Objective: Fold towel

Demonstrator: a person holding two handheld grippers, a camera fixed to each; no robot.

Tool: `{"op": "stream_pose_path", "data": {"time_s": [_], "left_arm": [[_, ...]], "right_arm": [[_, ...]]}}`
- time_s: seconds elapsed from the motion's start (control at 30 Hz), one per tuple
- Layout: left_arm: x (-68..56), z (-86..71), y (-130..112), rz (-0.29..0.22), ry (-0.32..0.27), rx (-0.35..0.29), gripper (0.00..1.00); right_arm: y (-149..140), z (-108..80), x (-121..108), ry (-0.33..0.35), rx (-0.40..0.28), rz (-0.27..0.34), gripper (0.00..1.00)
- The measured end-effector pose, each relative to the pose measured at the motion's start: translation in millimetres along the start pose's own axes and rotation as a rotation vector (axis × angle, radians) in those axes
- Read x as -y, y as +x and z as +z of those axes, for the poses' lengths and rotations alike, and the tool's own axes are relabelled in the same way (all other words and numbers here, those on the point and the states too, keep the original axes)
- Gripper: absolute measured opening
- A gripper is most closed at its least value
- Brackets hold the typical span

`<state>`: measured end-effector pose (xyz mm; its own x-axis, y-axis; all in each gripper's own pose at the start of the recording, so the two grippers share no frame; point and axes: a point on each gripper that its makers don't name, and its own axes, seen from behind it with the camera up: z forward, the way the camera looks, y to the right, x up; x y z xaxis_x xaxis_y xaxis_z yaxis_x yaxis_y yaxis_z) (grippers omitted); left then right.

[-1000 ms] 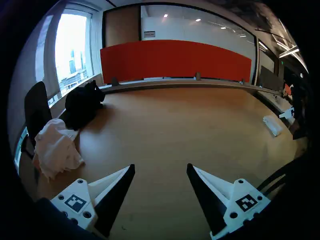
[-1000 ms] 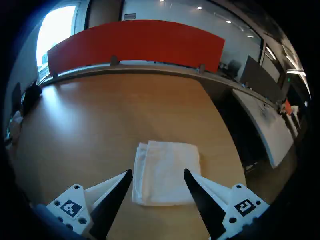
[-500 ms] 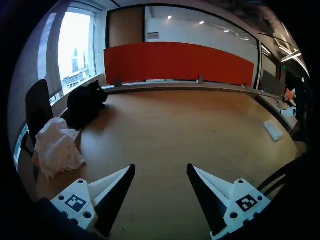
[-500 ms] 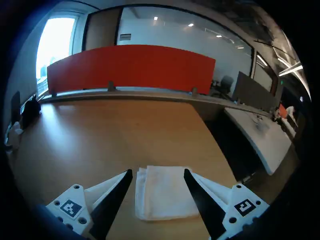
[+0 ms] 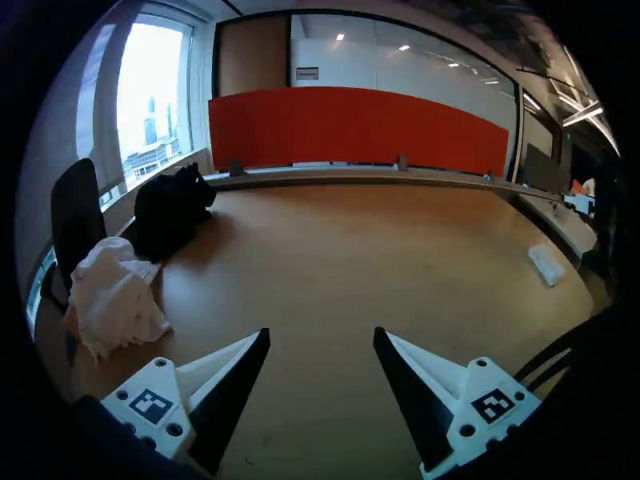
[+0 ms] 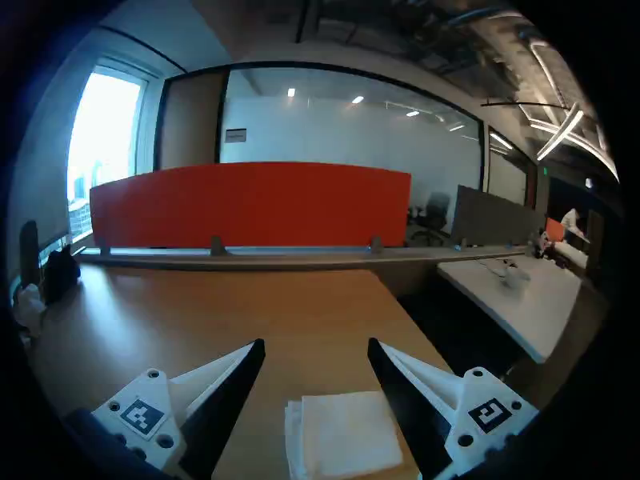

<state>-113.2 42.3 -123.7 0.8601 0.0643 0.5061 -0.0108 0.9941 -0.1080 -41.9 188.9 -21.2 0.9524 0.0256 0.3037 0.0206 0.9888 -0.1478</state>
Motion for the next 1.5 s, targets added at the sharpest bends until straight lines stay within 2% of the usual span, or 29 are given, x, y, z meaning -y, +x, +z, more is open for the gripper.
{"op": "stream_pose_path", "data": {"time_s": [0.2, 0.47, 0.8, 1.2, 1.5], "left_arm": [[-2.5, 1.0, 1.7, 0.001, -0.007, -0.004, 0.96], [-2.3, 2.0, 3.9, 0.000, -0.009, -0.008, 0.96], [-1.0, 3.3, 6.7, -0.004, -0.014, -0.015, 0.96], [6.5, 5.3, 14.3, -0.011, -0.019, -0.033, 0.96], [11.9, 8.0, 24.8, -0.012, -0.026, -0.054, 0.96]], "right_arm": [[8.1, 1.3, -2.0, -0.013, -0.038, -0.016, 1.00], [33.0, -2.1, 19.5, 0.013, -0.121, -0.039, 1.00], [64.2, -5.1, 64.9, 0.071, -0.192, -0.042, 1.00], [83.7, -7.4, 120.9, 0.131, -0.231, 0.007, 1.00], [95.2, -13.6, 160.6, 0.173, -0.250, 0.020, 1.00]]}}
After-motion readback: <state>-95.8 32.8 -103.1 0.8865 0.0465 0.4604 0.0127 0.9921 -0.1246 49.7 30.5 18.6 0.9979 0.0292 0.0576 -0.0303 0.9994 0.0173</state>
